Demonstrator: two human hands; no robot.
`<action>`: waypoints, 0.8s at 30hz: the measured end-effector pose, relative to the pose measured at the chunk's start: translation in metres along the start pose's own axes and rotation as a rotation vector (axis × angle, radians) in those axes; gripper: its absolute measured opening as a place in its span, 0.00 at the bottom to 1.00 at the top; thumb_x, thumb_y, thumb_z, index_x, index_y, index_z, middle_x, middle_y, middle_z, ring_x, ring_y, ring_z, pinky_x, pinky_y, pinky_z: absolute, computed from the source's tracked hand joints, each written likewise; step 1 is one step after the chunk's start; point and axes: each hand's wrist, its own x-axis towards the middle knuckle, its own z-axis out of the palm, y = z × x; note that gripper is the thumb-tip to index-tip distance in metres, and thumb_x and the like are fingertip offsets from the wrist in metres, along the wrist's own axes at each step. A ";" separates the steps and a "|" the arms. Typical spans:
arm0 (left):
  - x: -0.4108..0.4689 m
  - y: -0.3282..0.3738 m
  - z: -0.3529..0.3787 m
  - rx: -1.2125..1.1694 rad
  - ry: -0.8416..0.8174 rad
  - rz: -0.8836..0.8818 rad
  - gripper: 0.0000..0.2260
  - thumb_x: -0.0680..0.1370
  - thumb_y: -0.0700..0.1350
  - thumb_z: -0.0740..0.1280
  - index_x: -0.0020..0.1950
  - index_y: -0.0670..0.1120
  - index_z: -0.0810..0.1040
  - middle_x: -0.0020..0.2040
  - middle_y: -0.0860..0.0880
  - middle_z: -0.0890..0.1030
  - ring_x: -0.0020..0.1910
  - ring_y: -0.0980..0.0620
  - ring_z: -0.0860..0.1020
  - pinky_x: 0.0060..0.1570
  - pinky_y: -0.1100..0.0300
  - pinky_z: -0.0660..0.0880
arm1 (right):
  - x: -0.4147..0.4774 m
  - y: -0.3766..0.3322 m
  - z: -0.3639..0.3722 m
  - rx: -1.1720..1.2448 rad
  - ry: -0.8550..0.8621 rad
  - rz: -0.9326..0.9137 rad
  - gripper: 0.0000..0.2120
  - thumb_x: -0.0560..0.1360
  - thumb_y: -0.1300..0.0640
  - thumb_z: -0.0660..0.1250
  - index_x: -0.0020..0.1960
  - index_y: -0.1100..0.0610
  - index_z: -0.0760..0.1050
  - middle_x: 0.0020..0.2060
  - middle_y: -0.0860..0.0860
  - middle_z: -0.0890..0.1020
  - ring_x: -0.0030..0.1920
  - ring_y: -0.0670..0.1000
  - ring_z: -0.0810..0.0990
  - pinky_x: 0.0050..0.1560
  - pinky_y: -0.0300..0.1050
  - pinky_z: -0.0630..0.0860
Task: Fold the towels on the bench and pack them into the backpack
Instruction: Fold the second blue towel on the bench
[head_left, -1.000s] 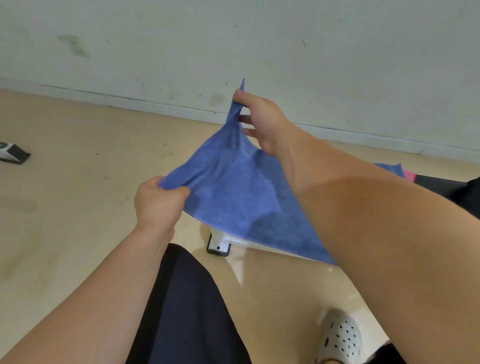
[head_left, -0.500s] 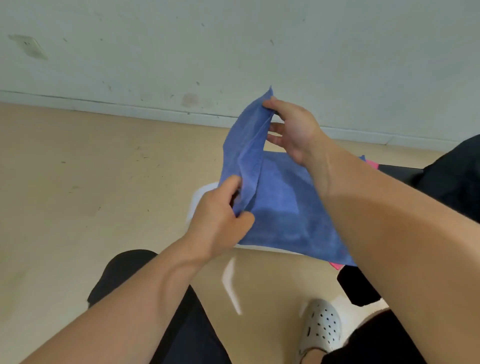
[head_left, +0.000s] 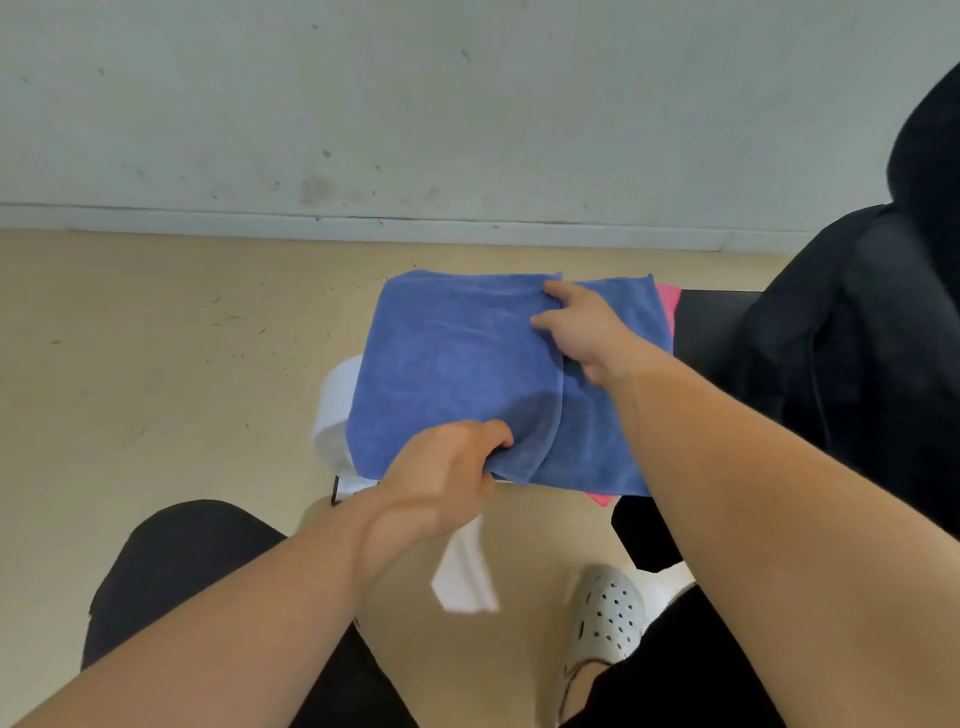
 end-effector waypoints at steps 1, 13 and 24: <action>-0.001 0.002 -0.002 -0.030 -0.001 0.000 0.08 0.73 0.41 0.62 0.48 0.52 0.76 0.37 0.53 0.78 0.36 0.48 0.75 0.38 0.50 0.75 | 0.001 -0.001 0.000 -0.051 0.015 -0.022 0.31 0.77 0.66 0.62 0.78 0.53 0.62 0.56 0.46 0.77 0.46 0.42 0.78 0.48 0.38 0.79; 0.014 0.035 -0.011 -0.078 -0.084 0.034 0.17 0.71 0.51 0.71 0.59 0.55 0.76 0.37 0.58 0.76 0.37 0.56 0.75 0.39 0.56 0.75 | 0.008 -0.002 -0.036 -0.356 0.124 -0.119 0.25 0.76 0.65 0.61 0.73 0.63 0.67 0.70 0.58 0.72 0.65 0.58 0.75 0.62 0.49 0.75; 0.024 -0.028 -0.017 0.254 0.369 -0.482 0.23 0.77 0.56 0.66 0.68 0.47 0.71 0.70 0.45 0.68 0.67 0.40 0.68 0.61 0.45 0.67 | -0.016 0.034 0.037 -1.173 -0.100 -0.294 0.36 0.79 0.30 0.46 0.81 0.43 0.42 0.81 0.49 0.37 0.79 0.58 0.34 0.75 0.67 0.34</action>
